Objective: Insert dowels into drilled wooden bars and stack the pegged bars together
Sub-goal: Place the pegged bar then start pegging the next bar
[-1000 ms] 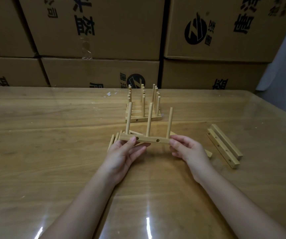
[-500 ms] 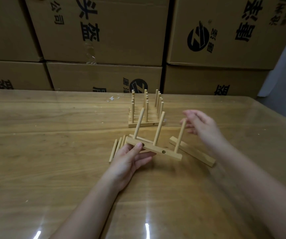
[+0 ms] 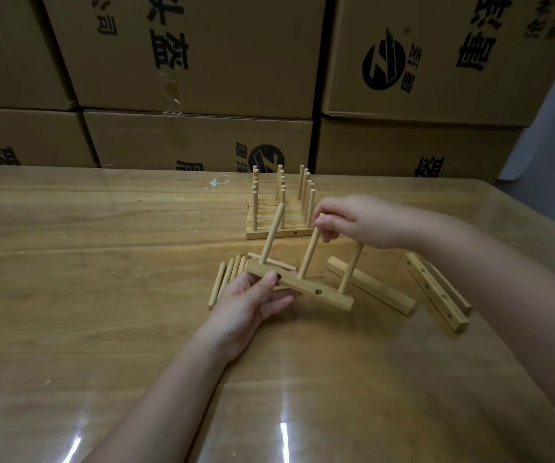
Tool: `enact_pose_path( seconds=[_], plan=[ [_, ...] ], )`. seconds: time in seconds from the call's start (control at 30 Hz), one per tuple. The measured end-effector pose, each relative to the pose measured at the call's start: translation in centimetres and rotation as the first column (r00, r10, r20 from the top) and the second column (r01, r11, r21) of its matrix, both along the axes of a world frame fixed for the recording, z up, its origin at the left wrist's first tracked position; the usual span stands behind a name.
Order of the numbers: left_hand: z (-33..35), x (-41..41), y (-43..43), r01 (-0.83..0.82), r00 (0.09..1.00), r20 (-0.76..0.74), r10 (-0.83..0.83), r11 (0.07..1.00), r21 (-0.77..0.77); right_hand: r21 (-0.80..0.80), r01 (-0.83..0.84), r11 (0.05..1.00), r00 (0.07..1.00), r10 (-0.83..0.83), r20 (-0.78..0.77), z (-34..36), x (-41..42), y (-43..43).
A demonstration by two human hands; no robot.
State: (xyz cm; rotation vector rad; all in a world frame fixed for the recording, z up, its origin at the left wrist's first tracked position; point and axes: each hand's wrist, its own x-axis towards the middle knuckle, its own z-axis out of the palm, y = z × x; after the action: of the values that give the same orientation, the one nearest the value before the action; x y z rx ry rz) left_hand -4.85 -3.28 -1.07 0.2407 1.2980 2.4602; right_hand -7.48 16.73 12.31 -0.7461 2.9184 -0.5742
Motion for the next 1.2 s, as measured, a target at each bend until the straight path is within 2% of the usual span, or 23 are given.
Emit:
enact_pose_path(
  seconds=[0.17,0.5,0.87,0.97,1.03,1.1,1.2],
  plan=[
    [0.0,0.1,0.0,-0.01,1.0,-0.009,0.01,1.0,0.006,0.151,-0.004,0.989,0.992,0.023,-0.124,-0.5,-0.4,-0.1],
    [0.1,0.1,0.0,-0.058,0.998,0.02,0.058,0.998,0.003,0.049,-0.01,0.999,1.0,0.009,0.017,-0.6,-1.4,0.0],
    [0.0,0.1,-0.1,-0.053,0.998,0.023,0.053,0.999,0.005,0.136,0.017,0.991,1.0,-0.02,0.016,-0.2,-1.7,-0.4],
    [0.0,0.2,-0.1,-0.031,0.999,0.021,0.031,1.0,0.004,0.226,0.009,0.974,1.0,-0.013,0.016,0.6,-1.5,-0.7],
    [-0.1,0.1,-0.2,-0.027,1.0,0.013,0.027,1.0,0.003,0.403,-0.031,0.915,0.993,0.074,-0.093,1.3,-1.2,-1.3],
    [-0.2,0.0,-0.2,-0.027,1.0,0.008,0.027,1.0,0.004,0.6,-0.095,0.794,0.926,0.292,-0.239,1.4,-0.7,-1.8],
    [-0.3,-0.2,-0.1,-0.037,0.999,-0.013,0.037,0.999,0.006,0.763,-0.159,0.626,0.811,0.524,-0.261,1.0,0.2,-3.0]
  ],
)
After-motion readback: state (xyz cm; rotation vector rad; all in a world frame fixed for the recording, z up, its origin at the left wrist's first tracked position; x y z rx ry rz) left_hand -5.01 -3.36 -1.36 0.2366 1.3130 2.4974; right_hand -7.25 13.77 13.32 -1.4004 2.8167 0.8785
